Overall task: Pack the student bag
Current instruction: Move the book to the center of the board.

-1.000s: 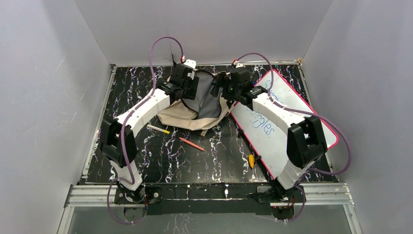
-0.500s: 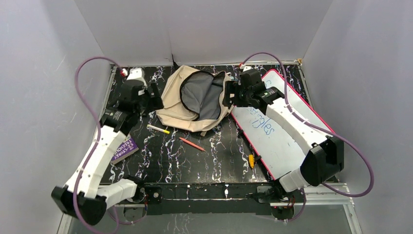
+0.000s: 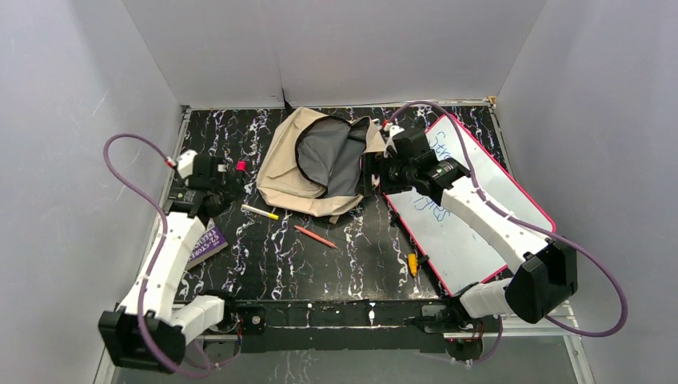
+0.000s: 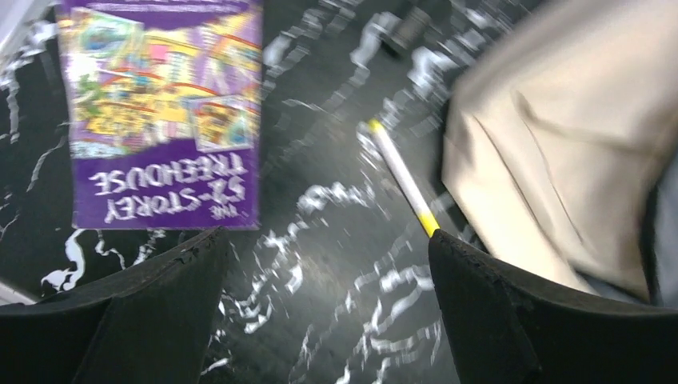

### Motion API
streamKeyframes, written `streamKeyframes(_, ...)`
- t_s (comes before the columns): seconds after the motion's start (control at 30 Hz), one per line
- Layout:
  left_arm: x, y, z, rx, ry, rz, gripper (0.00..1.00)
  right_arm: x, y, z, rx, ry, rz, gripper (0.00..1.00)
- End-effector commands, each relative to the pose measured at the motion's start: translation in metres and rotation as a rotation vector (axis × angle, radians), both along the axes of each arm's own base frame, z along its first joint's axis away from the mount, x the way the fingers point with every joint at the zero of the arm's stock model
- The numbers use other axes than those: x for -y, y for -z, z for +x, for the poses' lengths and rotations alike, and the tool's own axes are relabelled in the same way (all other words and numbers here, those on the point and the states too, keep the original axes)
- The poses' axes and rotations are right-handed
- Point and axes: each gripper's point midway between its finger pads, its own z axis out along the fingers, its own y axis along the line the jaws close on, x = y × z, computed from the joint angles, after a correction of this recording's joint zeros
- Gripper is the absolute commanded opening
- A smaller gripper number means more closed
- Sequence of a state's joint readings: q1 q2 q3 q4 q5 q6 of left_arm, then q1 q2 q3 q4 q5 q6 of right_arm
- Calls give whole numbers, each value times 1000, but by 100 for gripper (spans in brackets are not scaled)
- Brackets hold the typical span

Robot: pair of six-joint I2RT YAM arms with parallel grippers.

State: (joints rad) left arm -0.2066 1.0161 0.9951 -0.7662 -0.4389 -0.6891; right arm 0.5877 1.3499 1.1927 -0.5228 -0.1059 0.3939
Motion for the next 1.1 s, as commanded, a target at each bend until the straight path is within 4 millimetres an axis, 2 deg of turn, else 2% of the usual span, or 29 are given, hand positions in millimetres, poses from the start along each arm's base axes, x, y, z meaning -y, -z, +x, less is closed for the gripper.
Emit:
streamKeyframes(0.0, -67, 23, 6, -26, -272, -31, 92, -12, -6, -15, -3, -71, 40, 99)
streamKeyframes(0.1, -107, 32, 0, -52, -403, -3, 92, -9, -9, -21, 0, -86, 35, 99)
streamKeyframes(0.23, -161, 37, -17, -100, -523, 170, 92, -6, -11, -27, 9, -96, 36, 99)
streamKeyframes(0.33, -179, 53, -17, -130, -534, 110, 92, -9, -11, -30, 0, -115, 49, 99)
streamKeyframes(0.43, -184, 72, -15, -162, -535, 47, 93, -13, -13, -31, -7, -139, 61, 99)
streamKeyframes(0.67, -181, 107, -6, -162, -496, -39, 95, -16, -23, -34, 15, -168, 83, 99)
streamKeyframes(0.9, -170, 148, -13, -252, -487, -108, 95, -19, -23, -38, 6, -187, 106, 99)
streamKeyframes(1.07, -158, 153, -7, -214, -451, -171, 92, -20, -23, -37, 8, -188, 108, 99)
